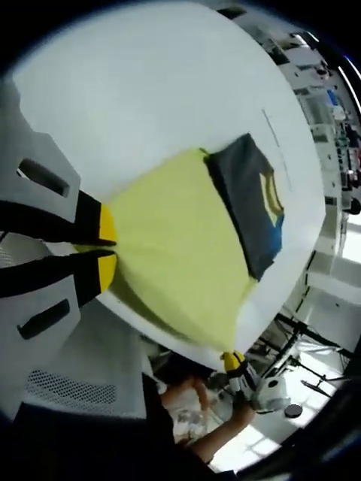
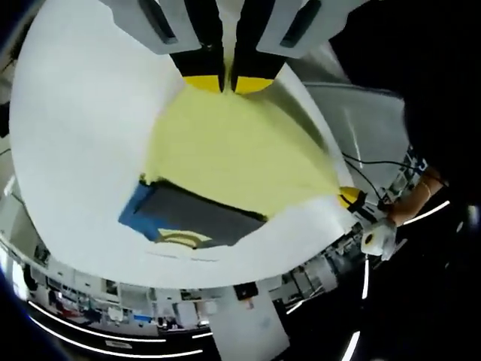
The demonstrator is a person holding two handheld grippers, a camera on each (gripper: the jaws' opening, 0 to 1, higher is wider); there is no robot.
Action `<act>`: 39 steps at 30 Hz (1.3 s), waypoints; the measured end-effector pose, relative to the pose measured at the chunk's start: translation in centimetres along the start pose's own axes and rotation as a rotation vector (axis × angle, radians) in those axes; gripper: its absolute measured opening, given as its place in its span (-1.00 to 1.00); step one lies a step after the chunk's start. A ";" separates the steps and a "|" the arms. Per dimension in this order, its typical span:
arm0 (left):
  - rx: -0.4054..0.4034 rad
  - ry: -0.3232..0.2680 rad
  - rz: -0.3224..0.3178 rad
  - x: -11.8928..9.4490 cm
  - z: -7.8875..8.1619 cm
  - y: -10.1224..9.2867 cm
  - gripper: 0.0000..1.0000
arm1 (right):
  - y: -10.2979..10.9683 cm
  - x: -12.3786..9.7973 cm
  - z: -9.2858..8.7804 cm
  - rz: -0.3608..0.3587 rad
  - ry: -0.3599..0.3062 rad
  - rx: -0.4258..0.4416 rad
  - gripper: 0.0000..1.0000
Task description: Fold the garment on the visible template until the final outline fits inside the template.
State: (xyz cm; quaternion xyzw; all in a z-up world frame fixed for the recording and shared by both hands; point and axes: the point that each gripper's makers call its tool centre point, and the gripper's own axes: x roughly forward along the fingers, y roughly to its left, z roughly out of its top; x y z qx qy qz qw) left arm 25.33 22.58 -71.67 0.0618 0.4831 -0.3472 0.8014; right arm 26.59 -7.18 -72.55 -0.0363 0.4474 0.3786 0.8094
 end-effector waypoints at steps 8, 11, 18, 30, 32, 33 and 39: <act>-0.013 0.001 -0.017 -1.4 0.3 -0.8 -0.99 | 0.9 -1.4 0.6 0.005 0.014 -0.005 -1.00; -0.016 0.006 -0.024 -2.0 0.4 -1.0 -0.99 | 1.5 -2.0 0.8 0.011 0.024 -0.012 -1.00; -0.003 0.003 -0.012 -3.5 1.2 -1.0 -0.99 | 2.3 -3.1 1.4 0.030 0.040 -0.013 -1.00; 0.045 -0.008 -0.002 -4.6 3.3 -0.6 -0.99 | 1.8 -4.0 3.7 0.002 0.043 -0.057 -1.00; 0.057 -0.015 0.008 -4.5 3.8 -0.2 -0.99 | 1.6 -3.9 4.4 -0.006 0.033 -0.078 -1.00; 0.064 -0.022 0.016 -4.3 4.2 0.0 -0.99 | 1.1 -3.6 4.7 -0.013 0.030 -0.089 -1.00; 0.080 -0.050 0.055 -3.6 5.8 1.4 -0.99 | -0.3 -2.8 6.4 -0.041 0.004 -0.116 -1.00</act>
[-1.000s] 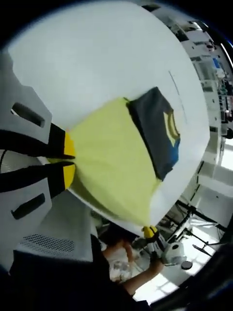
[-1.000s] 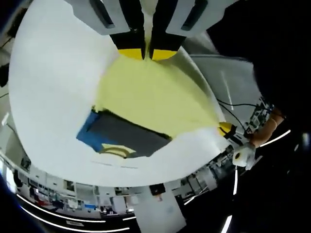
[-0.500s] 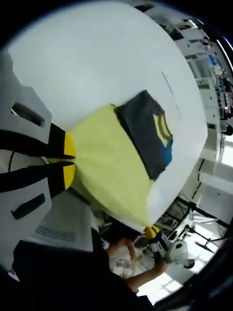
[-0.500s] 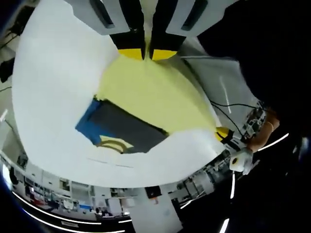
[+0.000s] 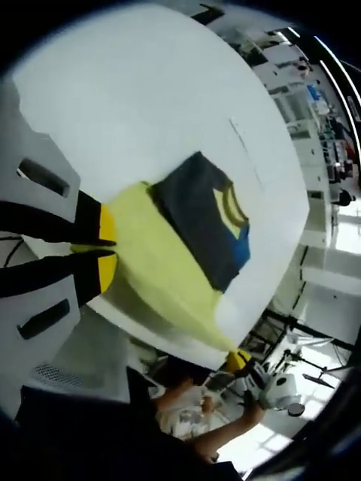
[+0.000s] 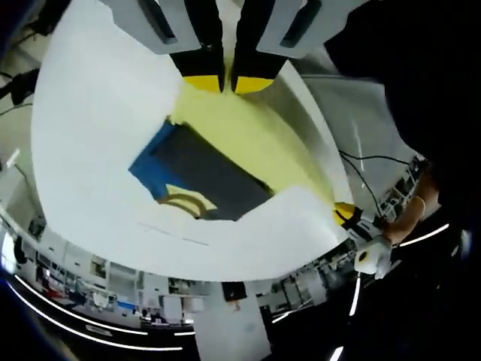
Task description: Fold the garment on the visible template until the final outline fits inside the template.
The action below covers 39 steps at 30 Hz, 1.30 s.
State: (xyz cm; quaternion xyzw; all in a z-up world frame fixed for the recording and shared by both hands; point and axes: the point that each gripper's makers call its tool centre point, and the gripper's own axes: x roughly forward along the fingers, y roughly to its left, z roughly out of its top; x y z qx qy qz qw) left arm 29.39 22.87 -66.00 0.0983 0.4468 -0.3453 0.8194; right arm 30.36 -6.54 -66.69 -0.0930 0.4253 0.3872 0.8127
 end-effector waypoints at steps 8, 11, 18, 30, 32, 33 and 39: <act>0.022 -0.065 0.049 1.2 2.6 2.0 -0.99 | -1.9 1.2 1.1 -0.052 -0.005 -0.053 -1.00; 0.034 -0.076 0.082 1.6 3.2 2.9 -0.99 | -2.4 1.6 1.9 -0.065 -0.024 -0.067 -1.00; 0.058 -0.158 0.140 2.2 5.6 4.5 -1.00 | -5.2 2.6 3.4 -0.161 -0.038 -0.183 -1.00; 0.113 -0.254 0.249 2.3 9.2 7.0 -1.00 | -8.8 3.4 7.2 -0.289 -0.112 -0.273 -1.00; 0.117 -0.262 0.263 2.4 9.6 7.4 -1.00 | -9.4 3.6 8.0 -0.308 -0.131 -0.282 -1.00; 0.120 -0.271 0.271 2.4 9.9 7.5 -1.00 | -9.6 3.7 8.3 -0.315 -0.137 -0.288 -1.00; 0.155 -0.318 0.312 2.3 11.8 8.5 -1.00 | -11.2 4.0 10.2 -0.384 -0.164 -0.321 -1.00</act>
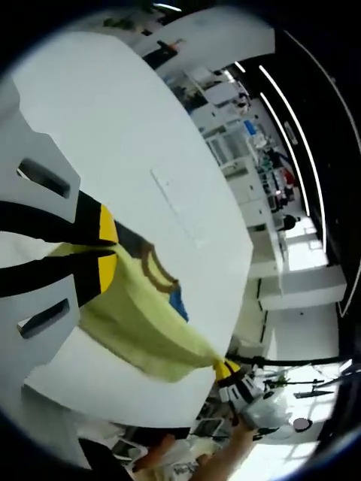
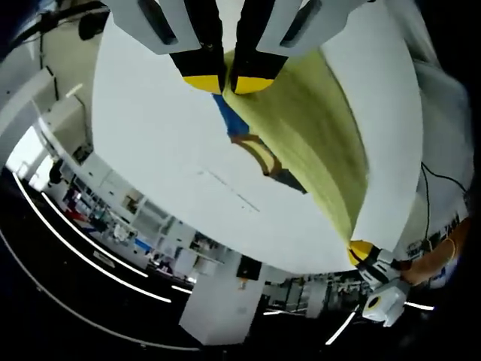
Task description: Fold the garment on the visible template until the final outline fits inside the template.
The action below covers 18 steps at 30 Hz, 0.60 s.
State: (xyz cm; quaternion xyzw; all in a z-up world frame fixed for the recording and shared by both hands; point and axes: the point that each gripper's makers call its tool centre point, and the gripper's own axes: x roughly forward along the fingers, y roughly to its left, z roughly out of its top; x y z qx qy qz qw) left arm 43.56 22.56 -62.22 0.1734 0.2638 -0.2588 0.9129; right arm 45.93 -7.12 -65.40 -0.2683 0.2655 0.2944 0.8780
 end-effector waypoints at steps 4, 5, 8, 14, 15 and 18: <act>-0.001 -0.020 0.014 0.7 0.8 0.8 -1.00 | -1.5 0.9 1.1 -0.062 -0.017 -0.024 -1.00; 0.001 -0.025 0.022 1.0 0.9 1.1 -1.00 | -1.9 1.1 1.3 -0.075 -0.022 -0.034 -1.00; -0.002 -0.044 0.051 1.7 1.3 1.9 -1.00 | -2.5 2.0 1.7 -0.103 -0.026 -0.048 -1.00; -0.009 -0.066 0.072 4.0 1.6 3.1 -1.00 | -3.4 4.8 0.8 -0.149 0.011 -0.064 -1.00; -0.009 -0.065 0.072 4.5 1.5 3.2 -1.00 | -3.4 5.0 0.7 -0.149 0.015 -0.066 -1.00; -0.005 -0.054 0.066 5.8 1.2 3.4 -1.00 | -3.7 6.6 -0.3 -0.150 0.044 -0.048 -1.00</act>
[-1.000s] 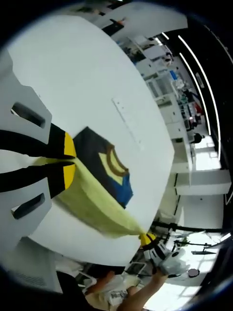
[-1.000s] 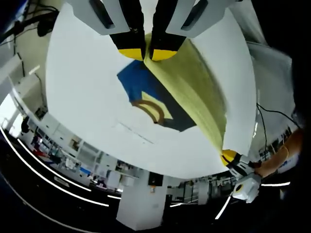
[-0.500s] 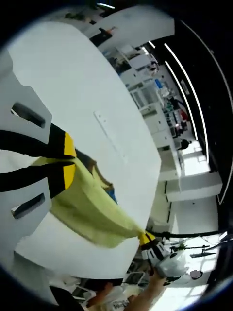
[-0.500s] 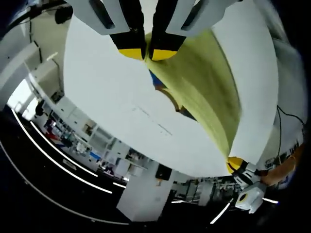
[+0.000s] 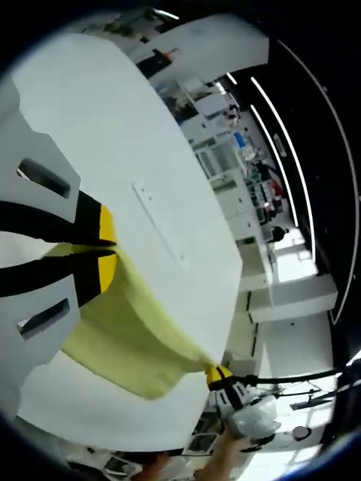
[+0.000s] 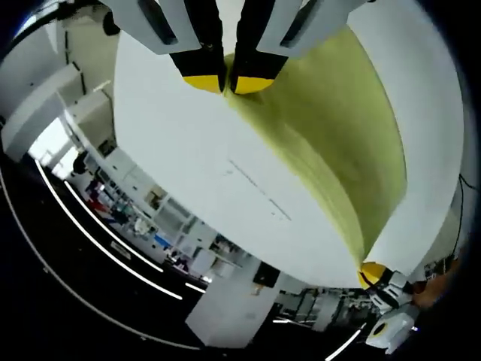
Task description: Fold the garment on the visible template until the final outline fits inside the template.
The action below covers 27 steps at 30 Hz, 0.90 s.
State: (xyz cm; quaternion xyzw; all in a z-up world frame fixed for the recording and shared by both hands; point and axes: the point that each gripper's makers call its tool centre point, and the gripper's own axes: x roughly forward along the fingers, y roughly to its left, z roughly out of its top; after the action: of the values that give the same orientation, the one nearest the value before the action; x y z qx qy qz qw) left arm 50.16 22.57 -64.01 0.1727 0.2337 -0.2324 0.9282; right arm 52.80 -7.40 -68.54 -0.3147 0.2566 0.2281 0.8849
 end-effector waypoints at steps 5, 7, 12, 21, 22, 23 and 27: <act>-0.002 0.037 -0.007 2.9 -1.7 0.5 -1.00 | 0.3 2.6 -1.4 0.018 0.038 0.026 -1.00; -0.002 0.050 -0.010 3.7 -2.1 0.6 -1.00 | 0.4 3.6 -1.9 0.026 0.053 0.020 -1.00; 0.029 0.078 -0.019 5.9 -3.3 1.0 -1.00 | 0.6 5.6 -2.8 0.045 0.074 0.030 -1.00; 0.003 0.130 -0.022 9.5 -6.2 1.7 -1.00 | 1.7 8.4 -4.4 0.116 0.107 -0.038 -0.98; 0.001 0.133 -0.022 9.8 -6.4 1.7 -1.00 | 1.7 8.6 -4.6 0.122 0.110 -0.039 -0.98; 0.002 0.133 -0.023 10.0 -6.6 1.7 -1.00 | 1.8 8.9 -4.7 0.127 0.113 -0.040 -0.97; 0.007 0.151 -0.029 11.2 -7.3 2.0 -0.99 | 2.0 9.9 -5.3 0.154 0.120 -0.031 -0.96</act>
State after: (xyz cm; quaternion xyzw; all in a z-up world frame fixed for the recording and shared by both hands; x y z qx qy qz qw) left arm 57.32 23.46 -75.44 0.1896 0.3046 -0.2329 0.9039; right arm 57.58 -7.18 -78.83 -0.3210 0.3289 0.2800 0.8428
